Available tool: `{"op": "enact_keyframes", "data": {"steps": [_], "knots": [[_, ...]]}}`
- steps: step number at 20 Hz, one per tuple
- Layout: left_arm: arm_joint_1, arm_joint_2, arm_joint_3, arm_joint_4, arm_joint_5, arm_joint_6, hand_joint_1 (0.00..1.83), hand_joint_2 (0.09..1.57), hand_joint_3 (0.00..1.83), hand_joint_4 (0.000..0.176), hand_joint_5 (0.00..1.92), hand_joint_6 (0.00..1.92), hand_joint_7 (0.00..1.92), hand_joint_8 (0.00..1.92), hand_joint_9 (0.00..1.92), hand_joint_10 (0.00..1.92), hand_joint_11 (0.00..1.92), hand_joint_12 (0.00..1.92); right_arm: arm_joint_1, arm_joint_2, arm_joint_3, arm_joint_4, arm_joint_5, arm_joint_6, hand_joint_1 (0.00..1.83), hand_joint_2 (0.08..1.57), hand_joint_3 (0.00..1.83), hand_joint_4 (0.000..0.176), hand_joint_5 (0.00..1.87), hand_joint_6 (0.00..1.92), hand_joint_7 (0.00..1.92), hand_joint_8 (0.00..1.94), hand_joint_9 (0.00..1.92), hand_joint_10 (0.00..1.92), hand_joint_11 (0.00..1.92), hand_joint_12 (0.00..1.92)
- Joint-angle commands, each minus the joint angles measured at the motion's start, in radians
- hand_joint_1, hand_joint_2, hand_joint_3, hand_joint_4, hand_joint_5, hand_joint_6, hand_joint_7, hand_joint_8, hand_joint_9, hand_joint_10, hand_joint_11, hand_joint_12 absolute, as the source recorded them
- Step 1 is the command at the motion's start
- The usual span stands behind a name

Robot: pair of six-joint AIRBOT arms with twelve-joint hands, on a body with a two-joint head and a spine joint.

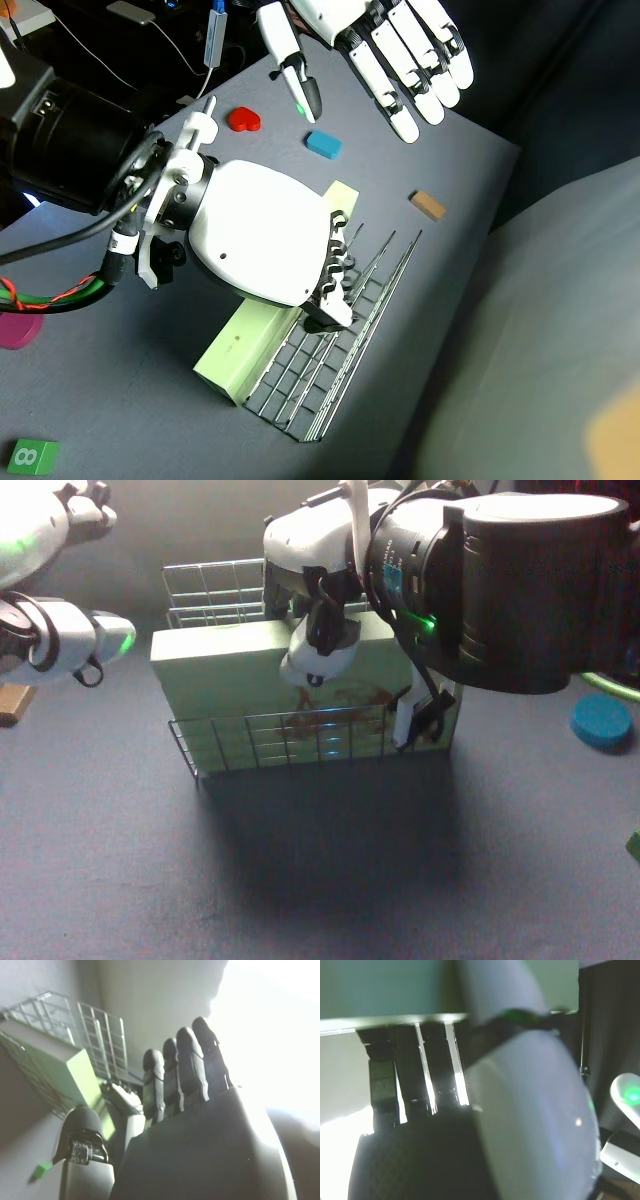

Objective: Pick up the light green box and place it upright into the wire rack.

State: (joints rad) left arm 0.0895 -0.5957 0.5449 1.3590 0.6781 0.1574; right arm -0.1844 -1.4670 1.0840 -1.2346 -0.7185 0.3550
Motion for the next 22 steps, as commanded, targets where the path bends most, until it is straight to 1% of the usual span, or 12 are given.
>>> {"op": "enact_keyframes", "data": {"steps": [1, 5, 8, 11, 13, 16, 20, 22], "knots": [[-0.008, 0.000, -0.008, 0.077, -0.003, 0.002, 0.08, 1.29, 0.00, 0.000, 0.27, 0.00, 0.20, 0.00, 0.18, 0.00, 0.00, 0.48, 0.016, -0.001, -0.004, -0.062, 0.020, -0.001, 0.91, 1.01, 0.00, 0.000, 0.68, 0.00, 0.74, 0.00, 0.70, 0.05, 0.38, 1.17], [0.002, -0.007, -0.013, 0.077, -0.002, -0.006, 0.08, 1.29, 0.00, 0.000, 0.27, 0.00, 0.20, 0.00, 0.18, 0.00, 0.00, 0.47, 0.022, 0.005, -0.012, -0.062, 0.020, -0.006, 0.84, 0.93, 0.00, 0.000, 0.55, 0.00, 0.63, 0.00, 0.58, 0.00, 0.26, 1.11], [0.002, -0.026, -0.016, 0.077, 0.008, -0.010, 0.08, 1.29, 0.00, 0.000, 0.27, 0.00, 0.20, 0.00, 0.18, 0.00, 0.00, 0.47, 0.056, 0.043, -0.058, -0.062, 0.021, -0.010, 0.83, 0.90, 0.00, 0.000, 0.51, 0.00, 0.61, 0.00, 0.57, 0.00, 0.24, 1.11], [0.002, -0.043, -0.020, 0.077, 0.018, -0.014, 0.08, 1.30, 0.00, 0.000, 0.28, 0.00, 0.20, 0.00, 0.18, 0.00, 0.00, 0.47, 0.099, 0.108, -0.114, -0.063, 0.035, -0.014, 0.83, 0.90, 0.00, 0.000, 0.50, 0.00, 0.60, 0.00, 0.55, 0.00, 0.24, 1.11], [0.004, -0.047, -0.023, 0.077, 0.023, -0.019, 0.08, 1.30, 0.00, 0.000, 0.29, 0.01, 0.20, 0.00, 0.18, 0.00, 0.00, 0.47, 0.121, 0.187, -0.171, -0.070, 0.113, -0.035, 0.83, 0.90, 0.00, 0.000, 0.52, 0.01, 0.61, 0.00, 0.56, 0.00, 0.25, 1.11], [0.009, -0.051, -0.030, 0.077, 0.030, -0.023, 0.08, 1.30, 0.00, 0.000, 0.29, 0.00, 0.20, 0.00, 0.18, 0.00, 0.00, 0.47, 0.124, 0.279, -0.236, -0.149, 0.134, -0.034, 0.83, 0.90, 0.00, 0.000, 0.53, 0.01, 0.62, 0.01, 0.57, 0.00, 0.25, 1.11], [0.005, -0.065, -0.036, 0.077, 0.041, -0.029, 0.08, 1.30, 0.00, 0.000, 0.29, 0.00, 0.20, 0.00, 0.18, 0.00, 0.00, 0.48, 0.119, 0.422, -0.301, -0.152, 0.237, -0.036, 0.83, 0.91, 0.00, 0.000, 0.54, 0.01, 0.64, 0.01, 0.58, 0.01, 0.27, 1.12], [0.001, -0.076, -0.039, 0.077, 0.046, -0.029, 0.08, 1.30, 0.00, 0.000, 0.28, 0.00, 0.20, 0.00, 0.18, 0.00, 0.00, 0.48, 0.113, 0.495, -0.332, -0.151, 0.311, -0.002, 0.75, 0.97, 0.02, 0.000, 0.54, 0.01, 0.64, 0.01, 0.59, 0.01, 0.28, 1.12]]}}
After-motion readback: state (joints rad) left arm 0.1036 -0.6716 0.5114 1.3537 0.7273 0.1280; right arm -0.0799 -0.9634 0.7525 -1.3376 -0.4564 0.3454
